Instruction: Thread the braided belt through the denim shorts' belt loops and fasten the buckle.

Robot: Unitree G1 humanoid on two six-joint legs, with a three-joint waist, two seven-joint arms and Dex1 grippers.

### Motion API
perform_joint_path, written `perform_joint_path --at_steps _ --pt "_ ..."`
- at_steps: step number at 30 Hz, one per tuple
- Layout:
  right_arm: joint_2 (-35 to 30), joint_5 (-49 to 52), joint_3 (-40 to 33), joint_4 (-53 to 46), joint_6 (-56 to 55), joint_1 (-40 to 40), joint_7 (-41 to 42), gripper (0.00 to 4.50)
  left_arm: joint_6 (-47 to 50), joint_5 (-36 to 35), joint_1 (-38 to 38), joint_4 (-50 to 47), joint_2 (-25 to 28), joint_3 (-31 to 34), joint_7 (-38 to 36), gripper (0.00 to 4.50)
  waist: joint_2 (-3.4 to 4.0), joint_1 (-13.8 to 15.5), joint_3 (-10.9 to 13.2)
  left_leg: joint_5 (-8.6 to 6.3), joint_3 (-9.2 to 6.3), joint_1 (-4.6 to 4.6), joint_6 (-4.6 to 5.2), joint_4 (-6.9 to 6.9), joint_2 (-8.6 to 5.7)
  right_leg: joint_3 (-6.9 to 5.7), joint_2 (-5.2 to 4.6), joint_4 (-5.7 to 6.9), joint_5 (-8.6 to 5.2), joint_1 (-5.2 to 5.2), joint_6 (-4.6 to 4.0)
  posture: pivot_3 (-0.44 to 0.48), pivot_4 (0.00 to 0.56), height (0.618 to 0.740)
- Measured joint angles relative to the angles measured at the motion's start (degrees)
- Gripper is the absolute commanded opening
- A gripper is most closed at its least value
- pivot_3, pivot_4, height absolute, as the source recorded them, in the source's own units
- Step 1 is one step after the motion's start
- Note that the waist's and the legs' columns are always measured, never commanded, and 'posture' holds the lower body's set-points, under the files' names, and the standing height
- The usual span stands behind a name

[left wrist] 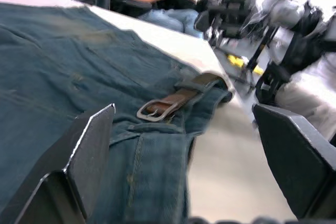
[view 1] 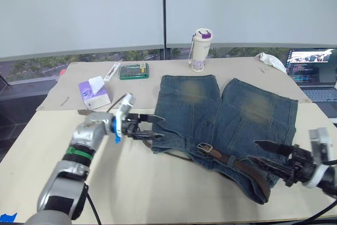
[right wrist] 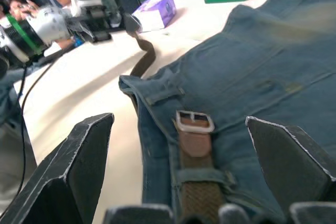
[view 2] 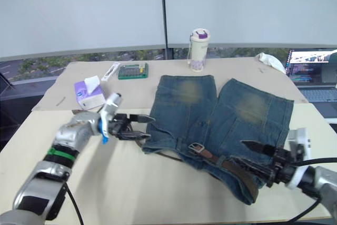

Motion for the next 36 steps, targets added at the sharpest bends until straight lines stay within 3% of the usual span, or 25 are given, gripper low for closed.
perform_joint_path --at_steps 4,8,12,16,21,30,34,36 --pt "1.1 -13.5 7.0 0.3 -1.7 3.6 1.2 4.48 -3.5 6.6 4.3 -1.2 -0.7 -4.2 0.3 4.45 0.04 -0.1 0.0 0.0 0.07 0.05 0.0 0.01 -0.08 0.05 0.01 0.01 0.0 0.0 0.0 0.0 0.15 0.74" --pt "3.0 -21.3 7.0 0.7 -7.7 6.4 3.5 4.48 -9.7 12.1 5.6 -0.4 0.8 -7.0 -2.0 4.45 0.05 0.0 -0.1 0.0 0.09 0.13 0.0 0.0 -0.12 -0.03 0.02 -0.03 -0.01 0.12 0.01 0.0 0.15 0.74" --pt "4.2 -24.9 2.5 -1.3 -12.7 11.0 7.1 4.48 -10.0 11.9 7.0 -0.5 3.9 -7.6 -6.0 4.45 0.15 -0.1 -0.1 -0.01 0.08 0.12 0.01 0.0 -0.08 -0.03 0.03 -0.03 -0.01 0.1 0.02 0.0 0.15 0.74" --pt "4.8 -30.0 -0.1 -1.4 -16.3 9.4 5.8 4.48 -9.4 11.9 7.0 -1.7 3.9 -6.5 -5.9 4.45 0.12 -0.2 -0.1 -0.01 0.1 0.12 0.01 0.01 -0.1 -0.04 0.04 -0.03 -0.01 0.09 0.02 0.0 0.15 0.74" --pt "4.6 -39.0 2.3 -1.6 -15.2 8.8 1.0 4.48 -9.0 11.7 6.8 -4.2 2.6 -3.4 -2.5 4.45 0.13 0.1 -0.1 0.0 0.08 0.1 0.01 0.01 -0.12 -0.05 0.02 -0.01 -0.01 0.06 0.01 0.0 0.15 0.74" --pt "4.0 -42.1 7.7 0.4 -5.8 0.5 -2.2 1.54 -7.7 9.8 6.6 -7.0 -0.1 1.0 2.0 4.5 -0.13 -0.5 -0.4 0.0 0.09 0.18 0.0 0.01 -0.06 -0.04 0.05 -0.03 0.0 0.12 -0.01 0.0 0.15 0.74" --pt "4.2 -44.1 9.9 9.1 -3.0 -11.4 -4.4 0.35 -11.3 10.0 5.1 -2.4 -3.2 2.5 4.6 4.5 -0.33 -0.5 -0.6 0.06 0.14 0.24 -0.1 0.02 -0.08 -0.05 0.06 -0.04 0.07 0.16 -0.1 0.0 0.15 0.74" --pt "4.7 -46.1 11.5 16.8 -2.9 -19.7 -6.4 0.1 -13.5 11.0 4.1 0.1 -3.9 2.8 5.4 4.5 -0.32 -0.5 -0.7 0.11 0.16 0.21 -0.18 0.01 -0.14 -0.06 0.05 -0.03 0.08 0.1 -0.12 0.0 0.15 0.74"
